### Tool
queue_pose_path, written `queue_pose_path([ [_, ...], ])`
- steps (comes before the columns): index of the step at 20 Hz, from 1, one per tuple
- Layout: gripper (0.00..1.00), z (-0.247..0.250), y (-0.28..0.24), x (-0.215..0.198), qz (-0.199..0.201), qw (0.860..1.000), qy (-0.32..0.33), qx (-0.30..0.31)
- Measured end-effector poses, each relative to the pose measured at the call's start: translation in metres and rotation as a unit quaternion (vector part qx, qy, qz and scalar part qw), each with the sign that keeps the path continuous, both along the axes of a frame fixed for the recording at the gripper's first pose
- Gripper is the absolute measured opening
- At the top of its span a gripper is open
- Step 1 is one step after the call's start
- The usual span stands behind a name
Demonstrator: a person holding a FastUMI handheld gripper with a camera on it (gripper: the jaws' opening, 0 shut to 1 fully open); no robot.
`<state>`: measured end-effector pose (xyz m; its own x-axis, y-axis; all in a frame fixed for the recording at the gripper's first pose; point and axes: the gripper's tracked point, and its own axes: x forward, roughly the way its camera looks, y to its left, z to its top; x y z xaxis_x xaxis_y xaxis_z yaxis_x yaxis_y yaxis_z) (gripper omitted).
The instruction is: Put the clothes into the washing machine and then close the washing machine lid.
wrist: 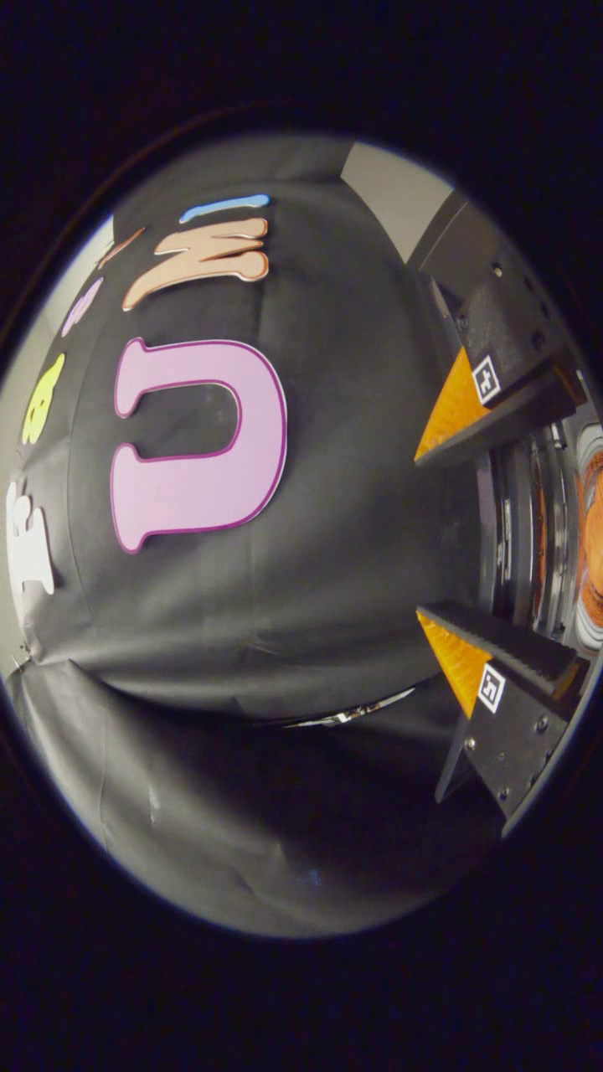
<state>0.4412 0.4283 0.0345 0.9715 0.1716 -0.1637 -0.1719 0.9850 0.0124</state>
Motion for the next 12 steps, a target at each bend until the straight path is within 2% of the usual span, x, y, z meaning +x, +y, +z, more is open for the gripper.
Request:
queue_pose_path([
  [3, 0.96, 0.014, -0.006, -0.011, 0.007, 1.0, -0.006, 0.003],
  [12, 0.96, 0.007, -0.01, -0.043, 0.009, 0.999, -0.036, 0.005],
])
